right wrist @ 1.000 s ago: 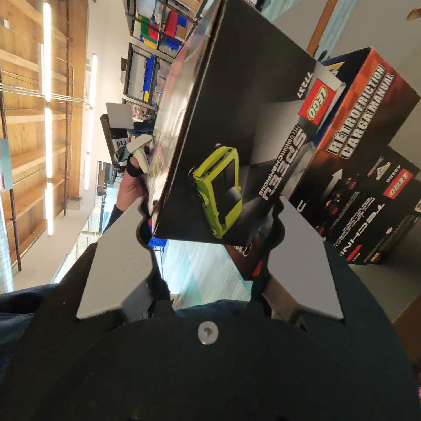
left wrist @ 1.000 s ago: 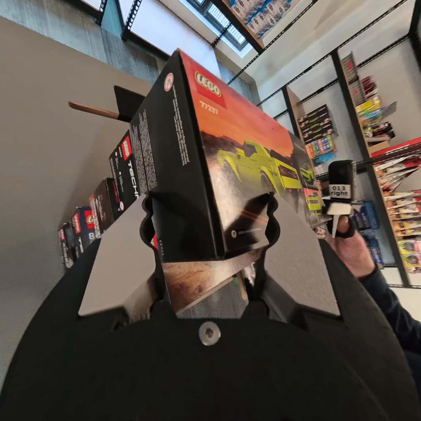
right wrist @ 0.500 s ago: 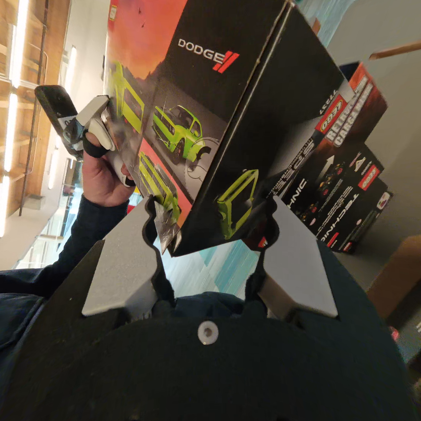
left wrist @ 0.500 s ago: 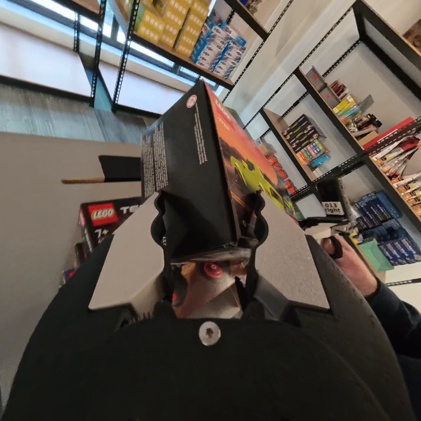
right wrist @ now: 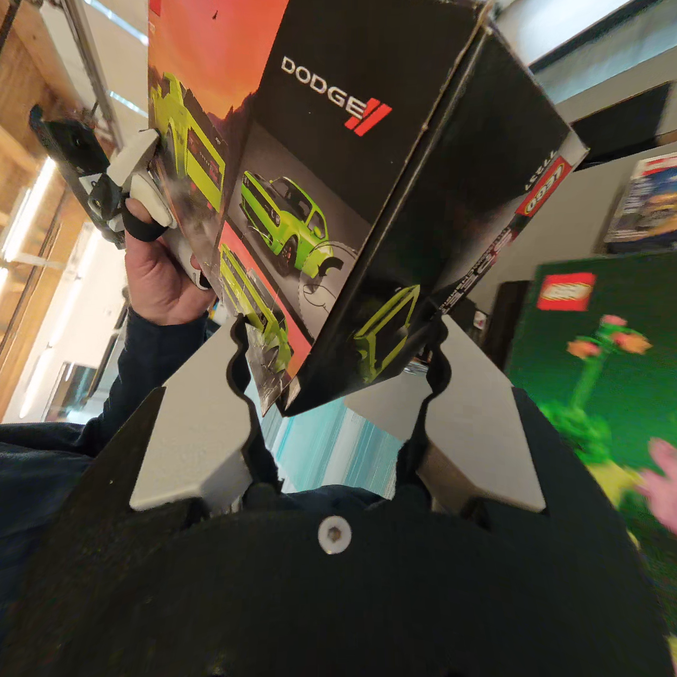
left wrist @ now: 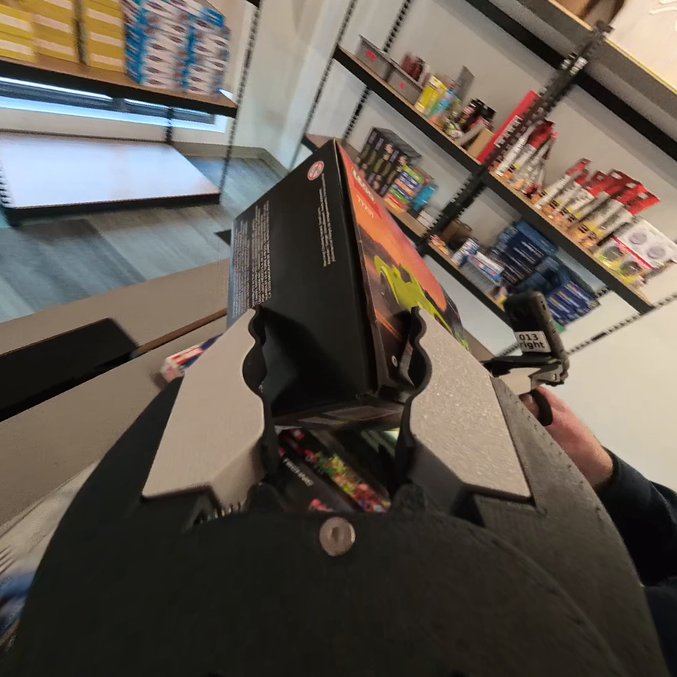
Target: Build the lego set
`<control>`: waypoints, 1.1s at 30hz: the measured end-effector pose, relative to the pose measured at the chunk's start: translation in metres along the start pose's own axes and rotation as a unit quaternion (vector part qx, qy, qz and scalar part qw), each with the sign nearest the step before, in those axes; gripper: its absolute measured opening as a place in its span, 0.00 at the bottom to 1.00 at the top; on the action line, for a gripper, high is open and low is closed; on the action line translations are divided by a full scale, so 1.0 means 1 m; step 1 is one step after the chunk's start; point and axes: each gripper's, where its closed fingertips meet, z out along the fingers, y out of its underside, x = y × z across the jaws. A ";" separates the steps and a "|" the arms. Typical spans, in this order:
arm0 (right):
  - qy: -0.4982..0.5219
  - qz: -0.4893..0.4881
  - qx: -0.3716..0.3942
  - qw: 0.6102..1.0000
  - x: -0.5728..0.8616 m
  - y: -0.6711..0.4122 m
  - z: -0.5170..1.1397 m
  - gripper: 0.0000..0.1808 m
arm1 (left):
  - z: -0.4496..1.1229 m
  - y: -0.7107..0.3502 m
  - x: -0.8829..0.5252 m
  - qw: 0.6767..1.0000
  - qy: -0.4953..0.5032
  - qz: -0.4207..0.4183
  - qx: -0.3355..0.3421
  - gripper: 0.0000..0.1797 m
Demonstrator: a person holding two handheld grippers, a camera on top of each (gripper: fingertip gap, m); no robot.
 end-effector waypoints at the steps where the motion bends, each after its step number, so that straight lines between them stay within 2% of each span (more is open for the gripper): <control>1: 0.011 0.007 0.010 1.000 0.008 -0.001 -0.017 0.55 | 0.019 0.002 0.011 1.000 0.017 0.004 -0.010 0.43; 14: 0.169 0.102 0.155 0.968 0.110 0.021 -0.220 0.58 | 0.262 0.073 0.173 0.964 0.213 0.040 -0.154 0.42; 18: 0.203 0.124 0.165 0.957 0.136 0.038 -0.254 0.58 | 0.312 0.107 0.193 0.947 0.248 -0.009 -0.202 0.41; 22: 0.233 0.128 0.144 0.953 0.157 0.057 -0.262 0.56 | 0.352 0.159 0.178 0.935 0.225 -0.025 -0.274 0.45; 25: 0.216 0.170 0.088 0.957 0.173 0.081 -0.242 0.58 | 0.368 0.195 0.155 0.924 0.207 -0.049 -0.319 0.44; 27: 0.216 0.153 0.064 0.962 0.172 0.086 -0.231 0.58 | 0.372 0.211 0.135 0.919 0.182 -0.056 -0.345 0.45; 31: 0.189 0.134 -0.011 0.973 0.156 0.106 -0.199 0.58 | 0.370 0.215 0.120 0.912 0.188 -0.056 -0.361 0.46; 32: 0.170 0.141 -0.010 0.975 0.151 0.105 -0.195 0.57 | 0.368 0.210 0.117 0.912 0.188 -0.059 -0.361 0.43; 33: 0.140 0.155 -0.005 0.978 0.144 0.103 -0.194 0.51 | 0.366 0.198 0.116 0.917 0.192 -0.064 -0.345 0.37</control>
